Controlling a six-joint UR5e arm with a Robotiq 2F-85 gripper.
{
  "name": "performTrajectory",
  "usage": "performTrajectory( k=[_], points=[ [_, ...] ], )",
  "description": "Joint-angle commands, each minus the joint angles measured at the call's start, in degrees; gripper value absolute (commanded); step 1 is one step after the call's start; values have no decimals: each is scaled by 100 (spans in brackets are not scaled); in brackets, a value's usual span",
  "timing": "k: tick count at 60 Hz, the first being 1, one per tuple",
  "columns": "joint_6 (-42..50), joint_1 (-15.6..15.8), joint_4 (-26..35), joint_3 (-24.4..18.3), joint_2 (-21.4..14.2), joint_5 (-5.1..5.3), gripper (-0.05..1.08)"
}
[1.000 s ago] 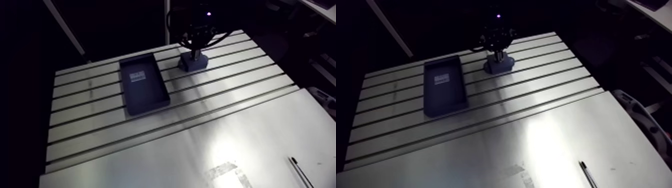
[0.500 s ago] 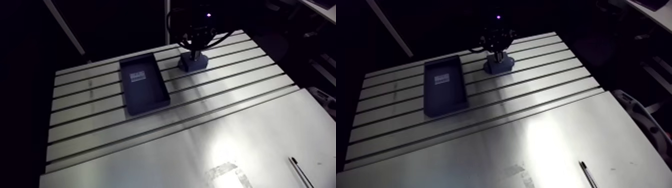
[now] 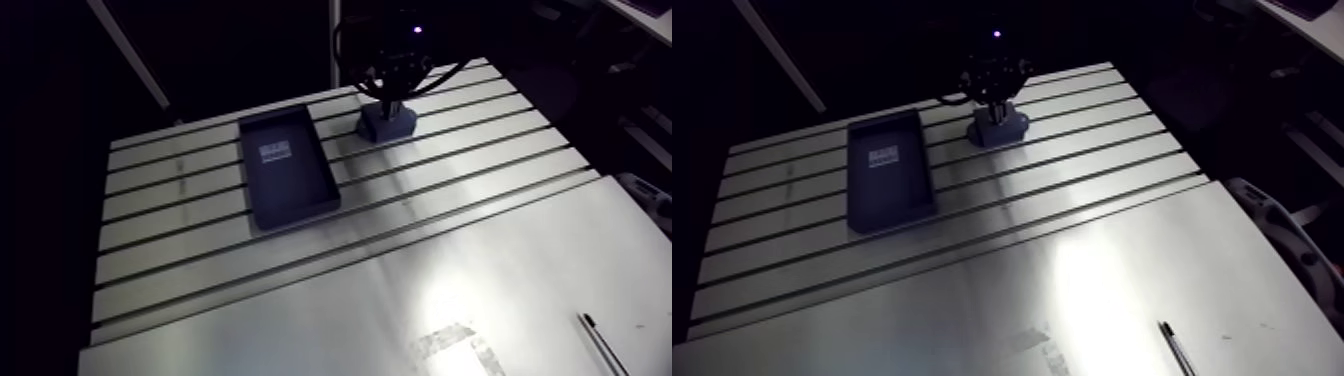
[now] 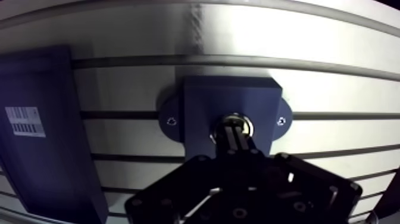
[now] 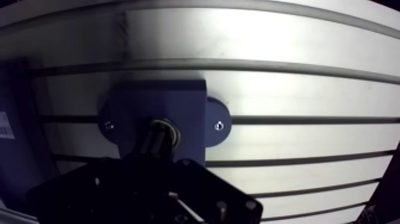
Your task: Pick up the bearing and press it into the housing until flush.
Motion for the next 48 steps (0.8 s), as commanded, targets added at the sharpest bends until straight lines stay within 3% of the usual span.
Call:
performTrajectory(
  k=[1, 48],
  points=[
    [2, 0, -6, 4, 6, 0, 107],
    [2, 0, -6, -13, 14, -9, 107]
  ],
)
